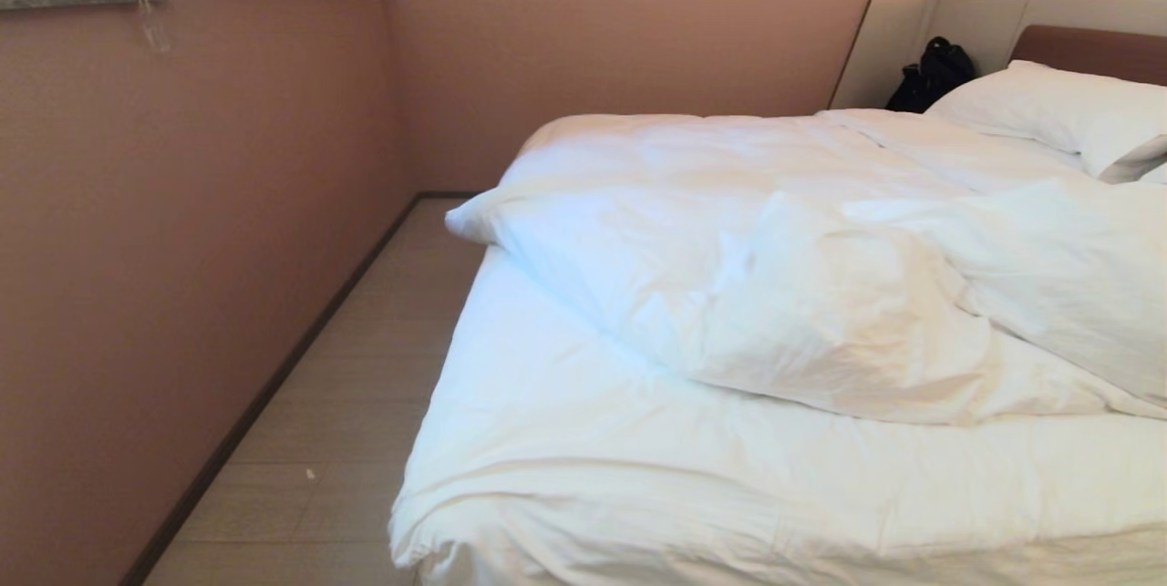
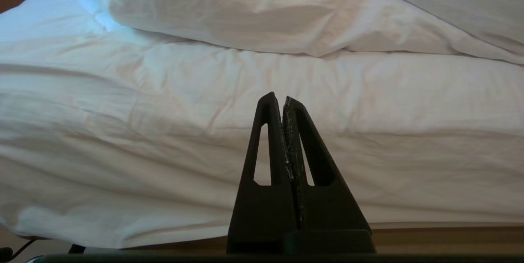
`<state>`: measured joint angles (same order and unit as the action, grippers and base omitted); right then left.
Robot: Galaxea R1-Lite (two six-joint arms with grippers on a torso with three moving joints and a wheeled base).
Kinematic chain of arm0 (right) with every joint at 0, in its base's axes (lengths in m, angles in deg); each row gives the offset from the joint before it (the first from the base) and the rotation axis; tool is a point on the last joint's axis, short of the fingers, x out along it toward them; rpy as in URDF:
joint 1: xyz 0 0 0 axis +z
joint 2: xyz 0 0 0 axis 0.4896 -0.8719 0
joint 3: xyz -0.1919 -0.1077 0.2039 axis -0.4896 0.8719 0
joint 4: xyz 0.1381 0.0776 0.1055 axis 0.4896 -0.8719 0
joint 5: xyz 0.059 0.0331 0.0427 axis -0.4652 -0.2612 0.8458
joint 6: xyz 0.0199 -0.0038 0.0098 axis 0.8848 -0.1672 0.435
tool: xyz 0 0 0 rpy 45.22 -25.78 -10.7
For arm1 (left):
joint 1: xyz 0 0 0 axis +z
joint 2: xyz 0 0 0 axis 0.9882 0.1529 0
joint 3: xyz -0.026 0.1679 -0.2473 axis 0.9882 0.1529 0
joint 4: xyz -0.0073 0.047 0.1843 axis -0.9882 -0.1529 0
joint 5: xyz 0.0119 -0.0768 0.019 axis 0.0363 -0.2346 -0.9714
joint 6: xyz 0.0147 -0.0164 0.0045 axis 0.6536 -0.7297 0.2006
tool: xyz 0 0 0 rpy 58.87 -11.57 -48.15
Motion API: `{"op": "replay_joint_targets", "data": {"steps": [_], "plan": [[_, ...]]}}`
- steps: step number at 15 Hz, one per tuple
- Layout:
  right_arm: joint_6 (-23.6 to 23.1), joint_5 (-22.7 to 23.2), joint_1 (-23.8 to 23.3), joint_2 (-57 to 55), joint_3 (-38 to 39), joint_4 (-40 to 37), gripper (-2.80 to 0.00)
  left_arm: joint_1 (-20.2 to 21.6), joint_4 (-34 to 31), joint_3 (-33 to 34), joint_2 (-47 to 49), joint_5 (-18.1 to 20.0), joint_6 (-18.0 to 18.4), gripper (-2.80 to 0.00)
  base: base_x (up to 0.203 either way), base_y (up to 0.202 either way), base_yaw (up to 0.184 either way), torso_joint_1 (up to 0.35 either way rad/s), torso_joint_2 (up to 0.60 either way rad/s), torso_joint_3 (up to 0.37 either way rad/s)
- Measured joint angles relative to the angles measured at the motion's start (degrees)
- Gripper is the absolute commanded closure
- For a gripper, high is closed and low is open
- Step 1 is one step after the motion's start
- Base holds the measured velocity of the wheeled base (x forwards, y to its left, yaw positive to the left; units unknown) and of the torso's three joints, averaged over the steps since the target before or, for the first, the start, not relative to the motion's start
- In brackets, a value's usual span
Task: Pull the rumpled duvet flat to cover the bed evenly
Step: Hold the folded corner of the quilt
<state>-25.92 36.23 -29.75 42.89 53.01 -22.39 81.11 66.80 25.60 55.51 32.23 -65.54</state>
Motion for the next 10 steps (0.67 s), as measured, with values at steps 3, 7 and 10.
{"op": "replay_joint_targets", "data": {"steps": [3,7,10], "plan": [[0.00,-0.01,0.00,0.00,0.00,0.03,0.00,0.00,-0.04,0.00,0.00,0.00,0.13,0.00,0.000,-0.191,0.000,0.000,0.00,0.004],[0.01,0.02,0.00,0.00,0.00,0.02,0.00,0.00,0.03,0.00,0.00,0.00,-0.06,0.00,0.000,-0.193,0.002,0.001,0.00,0.000],[0.02,0.00,0.00,0.00,0.00,0.02,0.00,0.00,0.06,0.00,0.00,0.02,-0.13,0.00,0.000,-0.195,0.000,0.001,0.00,0.004]]}}
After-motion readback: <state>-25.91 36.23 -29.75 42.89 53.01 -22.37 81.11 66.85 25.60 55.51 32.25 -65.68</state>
